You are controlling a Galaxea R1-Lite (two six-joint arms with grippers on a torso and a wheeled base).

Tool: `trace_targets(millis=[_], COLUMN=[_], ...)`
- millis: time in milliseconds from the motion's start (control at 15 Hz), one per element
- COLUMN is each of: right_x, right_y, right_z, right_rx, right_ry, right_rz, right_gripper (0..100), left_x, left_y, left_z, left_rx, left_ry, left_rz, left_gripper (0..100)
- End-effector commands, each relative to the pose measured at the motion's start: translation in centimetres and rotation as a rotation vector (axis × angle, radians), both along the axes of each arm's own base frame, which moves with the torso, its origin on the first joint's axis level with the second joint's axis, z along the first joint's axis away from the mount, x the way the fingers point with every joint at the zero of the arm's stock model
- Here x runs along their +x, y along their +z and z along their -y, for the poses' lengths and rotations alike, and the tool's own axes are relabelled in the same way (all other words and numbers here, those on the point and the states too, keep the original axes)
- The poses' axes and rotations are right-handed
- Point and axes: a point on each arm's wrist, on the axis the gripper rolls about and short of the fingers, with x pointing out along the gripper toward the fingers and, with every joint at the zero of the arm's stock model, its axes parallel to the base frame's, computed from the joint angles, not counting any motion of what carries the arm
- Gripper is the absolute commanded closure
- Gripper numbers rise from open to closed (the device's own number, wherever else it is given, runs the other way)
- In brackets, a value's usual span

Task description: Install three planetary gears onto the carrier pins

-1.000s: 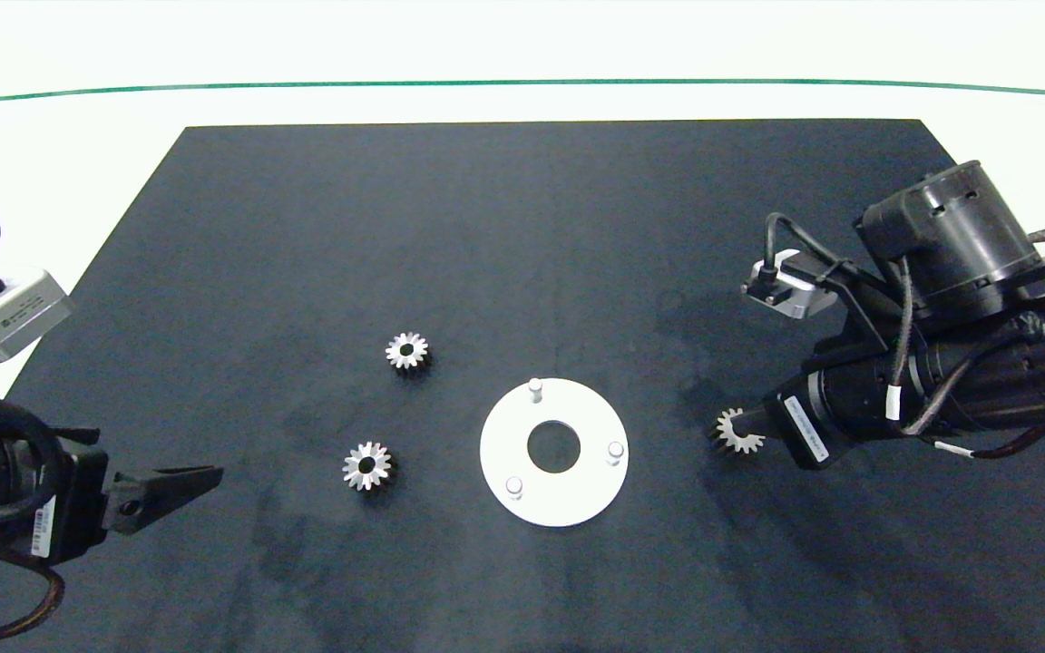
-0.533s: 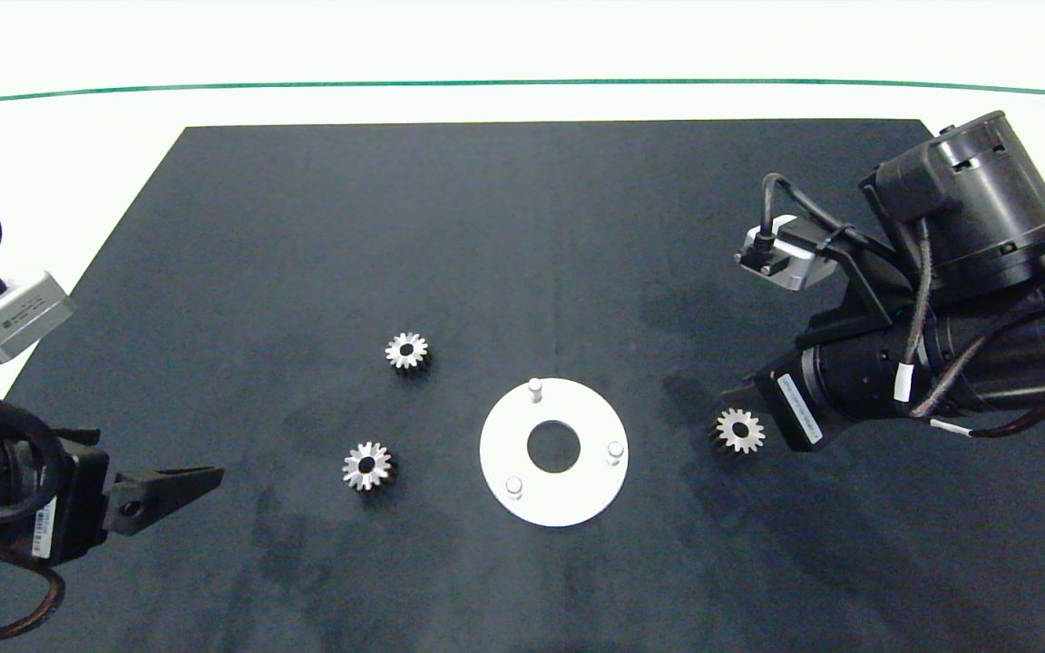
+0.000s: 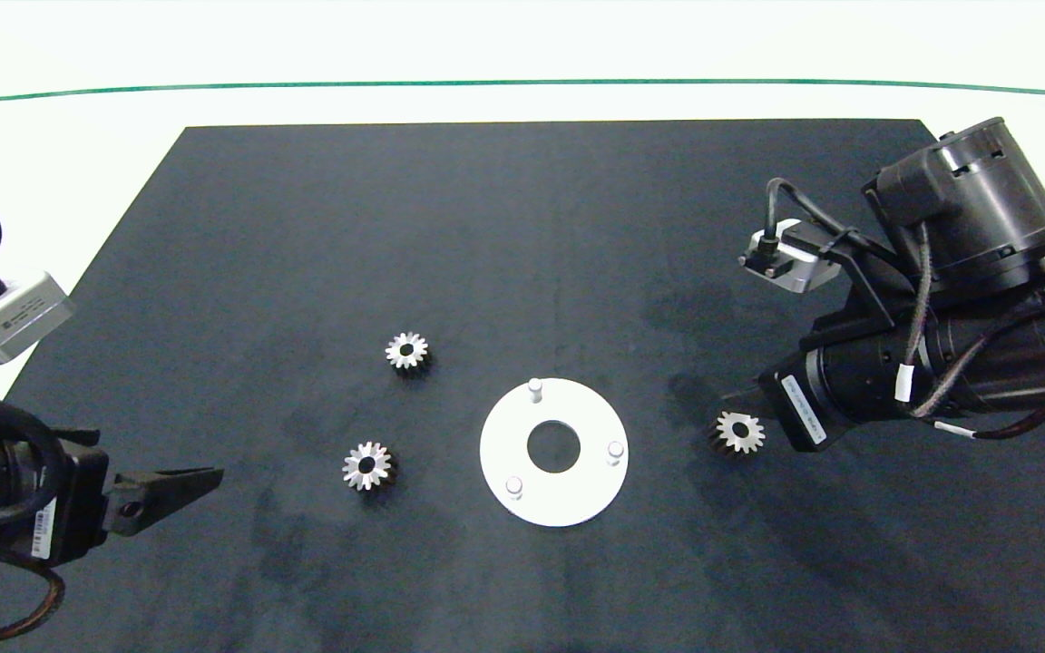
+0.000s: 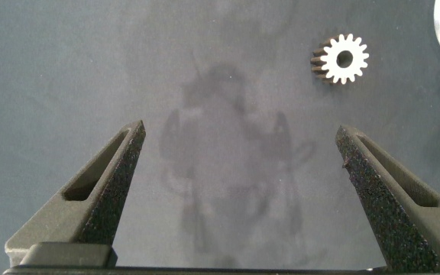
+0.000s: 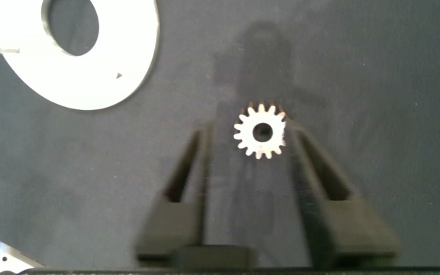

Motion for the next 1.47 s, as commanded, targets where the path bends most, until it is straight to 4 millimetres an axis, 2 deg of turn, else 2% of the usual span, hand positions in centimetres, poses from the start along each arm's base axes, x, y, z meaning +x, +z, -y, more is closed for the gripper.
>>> trace_targets(millis=[67,533,733,1000,1467], right_x=[0.2,0.1,0.3,1.6,2.9], right_y=[-0.1,-1.3,-2.5,-3.8,-4.8], right_z=[0.2,0.3,0.4,0.7,0.6], right_rx=[-0.004,-0.007,-0.024,-0.046,-0.050], right_ry=[-0.010,-0.034,-0.045,-0.077,-0.095], right_rz=[-0.005,-0.053,-0.090,-0.132,-0.140], right_gripper=[0,0,0,0,0], left_x=[0.0,0.0,-0.1,-0.2,-0.2], left_y=[0.0,-0.1,0.0,0.0,0.0], left_z=[0.0,0.0,0.0,0.0,0.0], left_rx=[0.001,0.002,0.001,0.000,0.000], left_ry=[0.000,0.000,0.000,0.000,0.000], left_rz=[-0.002,-0.004,-0.002,0.002,0.002], left_gripper=[0,0,0,0,0])
